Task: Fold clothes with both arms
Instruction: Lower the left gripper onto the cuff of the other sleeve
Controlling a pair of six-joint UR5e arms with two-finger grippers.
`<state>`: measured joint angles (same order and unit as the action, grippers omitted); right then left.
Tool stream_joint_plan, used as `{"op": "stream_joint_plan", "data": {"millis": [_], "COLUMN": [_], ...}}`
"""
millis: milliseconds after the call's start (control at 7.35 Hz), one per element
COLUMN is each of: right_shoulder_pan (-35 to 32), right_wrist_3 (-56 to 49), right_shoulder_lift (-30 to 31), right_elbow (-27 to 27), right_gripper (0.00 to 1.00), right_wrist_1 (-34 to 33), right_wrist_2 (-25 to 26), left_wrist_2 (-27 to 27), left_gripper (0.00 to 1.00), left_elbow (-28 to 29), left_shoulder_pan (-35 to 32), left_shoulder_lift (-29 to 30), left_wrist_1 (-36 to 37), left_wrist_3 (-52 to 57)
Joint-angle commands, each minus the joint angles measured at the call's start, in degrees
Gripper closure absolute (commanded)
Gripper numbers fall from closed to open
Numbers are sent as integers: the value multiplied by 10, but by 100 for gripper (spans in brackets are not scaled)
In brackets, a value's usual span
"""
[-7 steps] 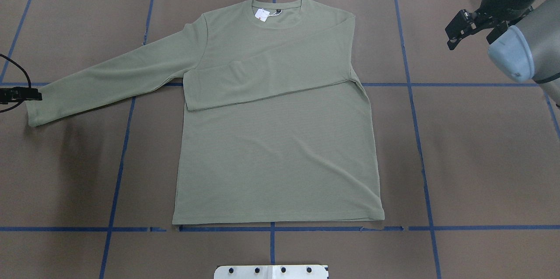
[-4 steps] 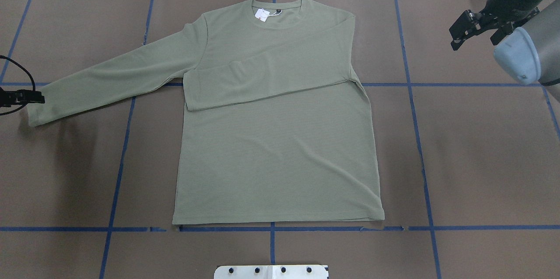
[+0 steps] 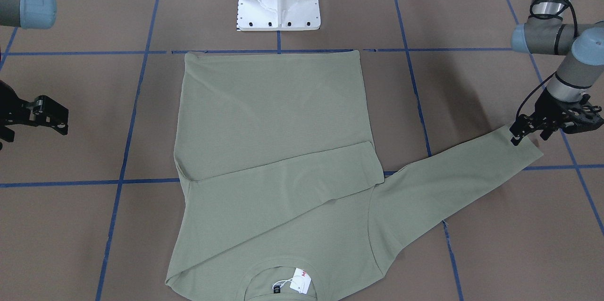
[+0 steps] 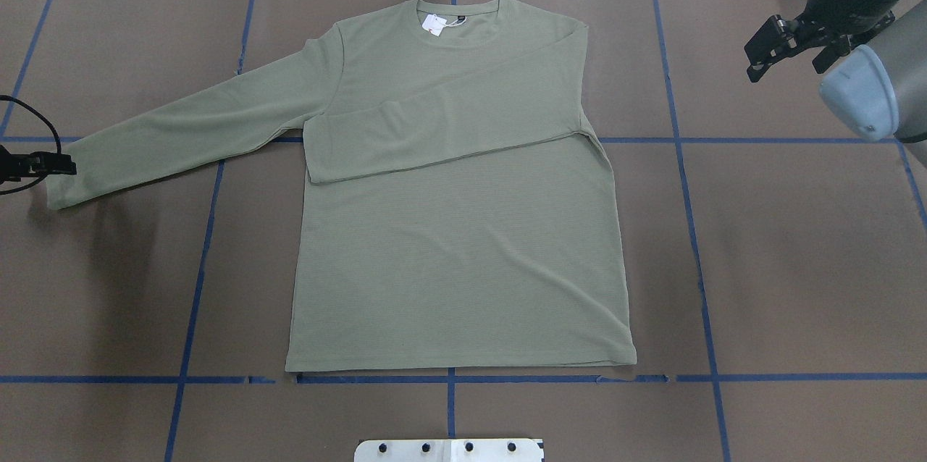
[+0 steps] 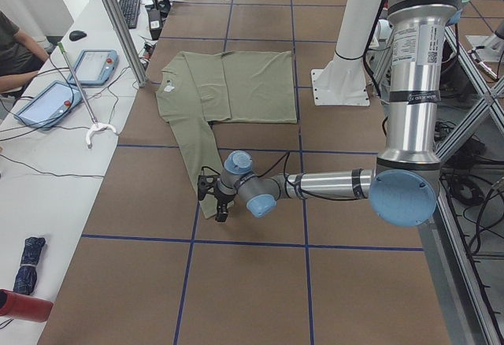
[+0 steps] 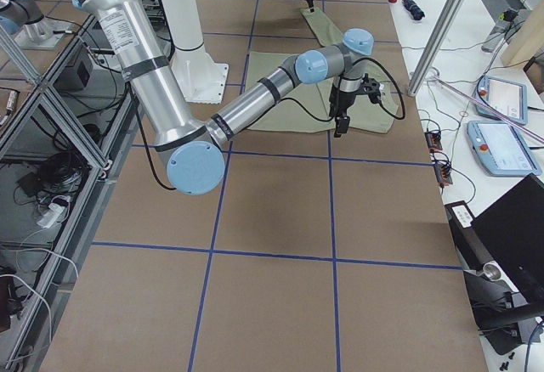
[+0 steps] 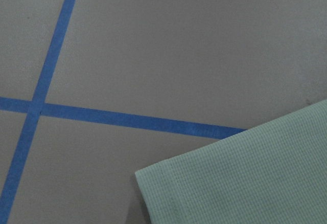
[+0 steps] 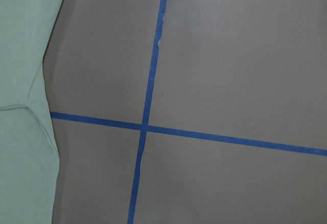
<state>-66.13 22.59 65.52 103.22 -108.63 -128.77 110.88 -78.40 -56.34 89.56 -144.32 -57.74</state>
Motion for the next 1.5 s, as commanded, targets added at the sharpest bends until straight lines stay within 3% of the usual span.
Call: {"op": "stream_joint_plan", "data": {"millis": [0,136,408,680,952,1088,1360], "right_shoulder_pan": [-2,-2,-2,-2,-2,-2,-3], "right_wrist_3": [0,0,0,1,1,1,1], "right_shoulder_lift": [-1,-1,-1,-1,-1,-1,0], "right_elbow": [1,1,8,10,9,10,10], "right_gripper": [0,0,0,0,0,0,0], "right_wrist_1": [1,0,0,0,0,0,0], "right_wrist_2": [0,-1,0,0,0,0,1], "left_wrist_2": [1,2,2,2,2,3,4], "left_gripper": [0,1,17,17,25,36,69], "left_elbow": [-1,-1,-1,-2,-2,-3,-5], "left_shoulder_pan": [2,3,2,3,3,3,4], "left_shoulder_lift": [-1,-2,-3,-5,-5,-5,-6], "left_wrist_1": [-1,-1,-1,-2,-2,-2,-11], "left_wrist_3": [-4,-9,-23,-25,-32,-38,-40]}}
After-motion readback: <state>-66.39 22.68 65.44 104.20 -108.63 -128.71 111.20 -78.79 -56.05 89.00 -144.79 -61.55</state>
